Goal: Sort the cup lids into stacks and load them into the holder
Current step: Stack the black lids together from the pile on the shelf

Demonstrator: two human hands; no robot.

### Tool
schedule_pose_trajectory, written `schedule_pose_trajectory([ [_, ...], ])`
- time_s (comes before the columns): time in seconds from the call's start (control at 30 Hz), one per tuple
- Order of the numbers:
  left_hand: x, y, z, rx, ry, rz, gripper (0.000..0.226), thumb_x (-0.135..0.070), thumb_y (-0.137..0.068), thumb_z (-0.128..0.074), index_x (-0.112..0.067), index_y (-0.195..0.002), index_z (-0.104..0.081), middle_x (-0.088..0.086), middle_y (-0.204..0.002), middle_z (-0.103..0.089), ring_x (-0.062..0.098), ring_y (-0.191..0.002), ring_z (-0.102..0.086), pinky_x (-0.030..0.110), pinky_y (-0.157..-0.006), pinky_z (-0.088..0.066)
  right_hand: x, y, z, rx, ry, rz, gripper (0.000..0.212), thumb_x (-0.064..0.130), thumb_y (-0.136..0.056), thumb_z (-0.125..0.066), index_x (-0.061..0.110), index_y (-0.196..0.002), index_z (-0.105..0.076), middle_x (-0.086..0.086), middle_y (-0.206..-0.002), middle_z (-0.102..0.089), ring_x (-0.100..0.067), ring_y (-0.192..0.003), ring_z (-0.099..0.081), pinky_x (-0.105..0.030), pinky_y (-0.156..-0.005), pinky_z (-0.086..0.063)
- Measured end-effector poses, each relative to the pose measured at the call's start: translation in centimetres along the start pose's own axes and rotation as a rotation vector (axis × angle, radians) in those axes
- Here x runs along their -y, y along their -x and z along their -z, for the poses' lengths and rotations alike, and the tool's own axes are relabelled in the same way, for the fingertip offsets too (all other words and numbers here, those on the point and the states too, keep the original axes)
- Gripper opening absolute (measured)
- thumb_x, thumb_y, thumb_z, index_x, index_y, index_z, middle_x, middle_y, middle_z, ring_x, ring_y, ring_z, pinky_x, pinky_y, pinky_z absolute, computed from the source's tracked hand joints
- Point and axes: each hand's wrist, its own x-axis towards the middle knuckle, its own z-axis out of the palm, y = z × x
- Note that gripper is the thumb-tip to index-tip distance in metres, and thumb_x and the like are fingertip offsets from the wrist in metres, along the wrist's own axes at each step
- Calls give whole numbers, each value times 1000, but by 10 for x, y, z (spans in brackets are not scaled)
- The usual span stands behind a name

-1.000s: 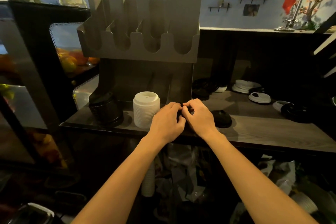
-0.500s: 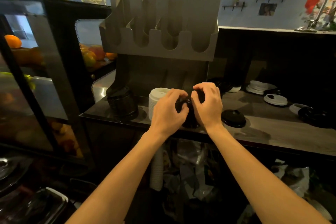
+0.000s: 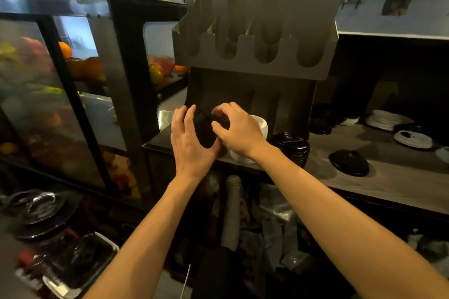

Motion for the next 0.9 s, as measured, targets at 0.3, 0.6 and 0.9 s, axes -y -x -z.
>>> schedule_pose_trajectory([
  [0.3, 36, -5, 3, 279, 106, 457, 141, -49, -64, -93, -26, -161, 7, 12, -167, -17, 37, -152, -21, 55, -125, -19, 20, -57, -1, 281, 316, -11, 55, 49, -94, -61, 30, -143, -46, -4, -144, -42, -23, -132, -42, -39, -101, -45],
  [0.6, 48, 2, -6, 334, -11, 437, 102, -58, -69, -84, -10, -144, -33, 8, -140, -51, 33, -138, -38, 47, -120, -29, 19, -75, -9, 572, 434, -30, 56, 67, -95, -46, 28, -133, -56, 0, -127, -59, -18, -109, -56, -37, -87, -51],
  [0.9, 45, 2, -8, 318, -57, 406, 67, -58, -68, -85, -18, -107, -49, -2, -107, -49, 27, -125, -43, 45, -111, -38, 8, -72, 2, 571, 405, -87, 54, 69, -88, -57, 29, -125, -58, 4, -118, -62, -16, -103, -59, -36, -84, -53],
])
